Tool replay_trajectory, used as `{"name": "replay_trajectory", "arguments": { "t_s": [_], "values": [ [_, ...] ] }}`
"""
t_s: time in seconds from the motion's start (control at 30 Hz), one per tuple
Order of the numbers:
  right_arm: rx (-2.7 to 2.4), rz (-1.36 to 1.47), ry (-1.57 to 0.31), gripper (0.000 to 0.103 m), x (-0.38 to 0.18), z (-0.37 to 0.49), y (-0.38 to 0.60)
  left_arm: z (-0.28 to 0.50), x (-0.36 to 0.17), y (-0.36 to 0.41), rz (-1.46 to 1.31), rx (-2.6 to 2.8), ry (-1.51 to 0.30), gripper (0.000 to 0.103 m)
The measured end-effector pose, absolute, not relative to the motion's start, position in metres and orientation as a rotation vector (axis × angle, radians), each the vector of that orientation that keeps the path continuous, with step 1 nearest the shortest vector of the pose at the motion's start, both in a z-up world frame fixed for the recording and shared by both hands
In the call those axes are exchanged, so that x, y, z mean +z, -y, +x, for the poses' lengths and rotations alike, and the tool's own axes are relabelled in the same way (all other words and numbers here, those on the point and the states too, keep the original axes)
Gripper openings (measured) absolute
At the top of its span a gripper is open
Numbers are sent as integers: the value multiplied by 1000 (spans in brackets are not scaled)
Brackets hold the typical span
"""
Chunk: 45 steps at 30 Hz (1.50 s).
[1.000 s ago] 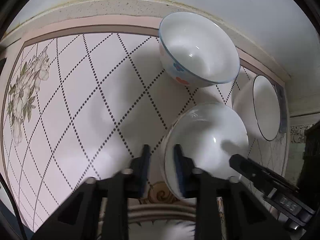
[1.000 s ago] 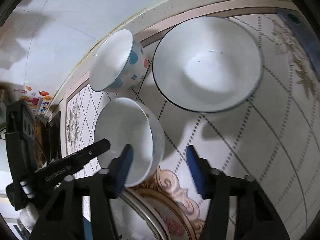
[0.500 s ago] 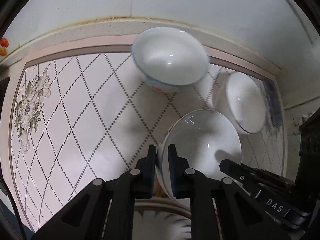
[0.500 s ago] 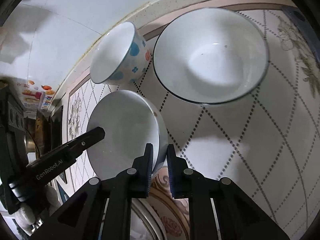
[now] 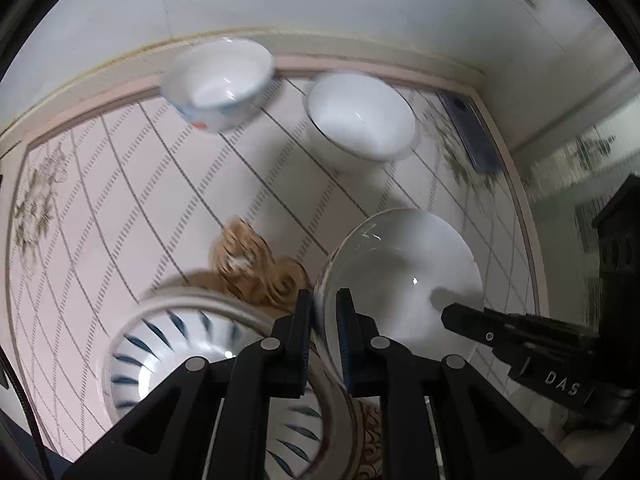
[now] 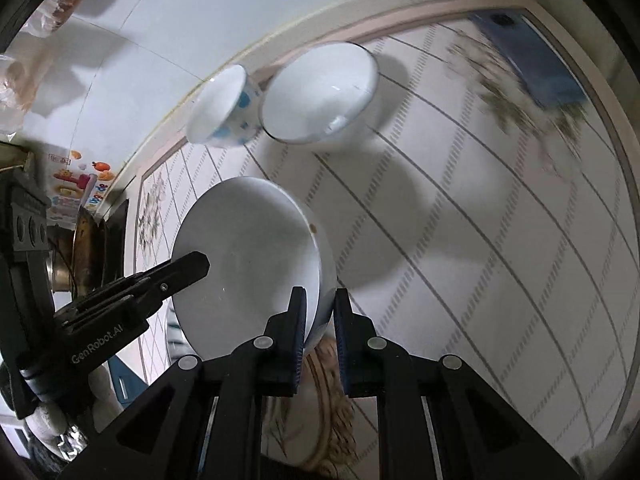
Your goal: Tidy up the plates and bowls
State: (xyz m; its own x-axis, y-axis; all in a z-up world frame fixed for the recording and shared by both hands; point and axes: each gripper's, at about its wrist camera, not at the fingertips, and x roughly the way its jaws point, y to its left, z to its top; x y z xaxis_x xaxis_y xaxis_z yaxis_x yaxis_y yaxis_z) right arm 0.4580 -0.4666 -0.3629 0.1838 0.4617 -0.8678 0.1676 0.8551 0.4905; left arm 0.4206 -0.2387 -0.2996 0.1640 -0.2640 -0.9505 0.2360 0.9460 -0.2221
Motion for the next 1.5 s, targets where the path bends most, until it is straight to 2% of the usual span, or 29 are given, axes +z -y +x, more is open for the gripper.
{"name": "replay_trajectory", "arguments": {
  "t_s": [0.37, 0.87, 1.13, 1.3, 1.33, 1.37, 1.4, 1.43, 1.47, 1.5],
  "values": [
    [124, 551, -1421, 15, -380, 398, 511, 391, -329, 278, 60, -422, -1416, 10],
    [62, 603, -1439, 15, -397, 380, 544, 384, -353, 322, 166, -449, -1439, 10],
    [66, 661, -1471, 18, -404, 377, 549, 384, -345, 322, 174, -461, -1440, 10],
    [81, 703, -1479, 19, -388, 382, 561, 396, -293, 303, 76, -478, -1378, 12],
    [78, 708, -1463, 20, -380, 384, 565, 402, -280, 297, 56, -477, -1352, 16],
    [72, 710, -1443, 26, -370, 389, 569, 413, -267, 290, 16, -470, -1322, 28],
    [72, 712, -1428, 32, -363, 395, 572, 422, -260, 285, -11, -463, -1302, 33],
    [80, 718, -1405, 41, -355, 403, 575, 434, -253, 279, -39, -450, -1272, 45],
    [90, 724, -1384, 49, -349, 413, 576, 447, -249, 274, -55, -425, -1247, 50],
    [101, 732, -1361, 51, -344, 424, 577, 461, -249, 269, -71, -384, -1233, 50]
  ]
}}
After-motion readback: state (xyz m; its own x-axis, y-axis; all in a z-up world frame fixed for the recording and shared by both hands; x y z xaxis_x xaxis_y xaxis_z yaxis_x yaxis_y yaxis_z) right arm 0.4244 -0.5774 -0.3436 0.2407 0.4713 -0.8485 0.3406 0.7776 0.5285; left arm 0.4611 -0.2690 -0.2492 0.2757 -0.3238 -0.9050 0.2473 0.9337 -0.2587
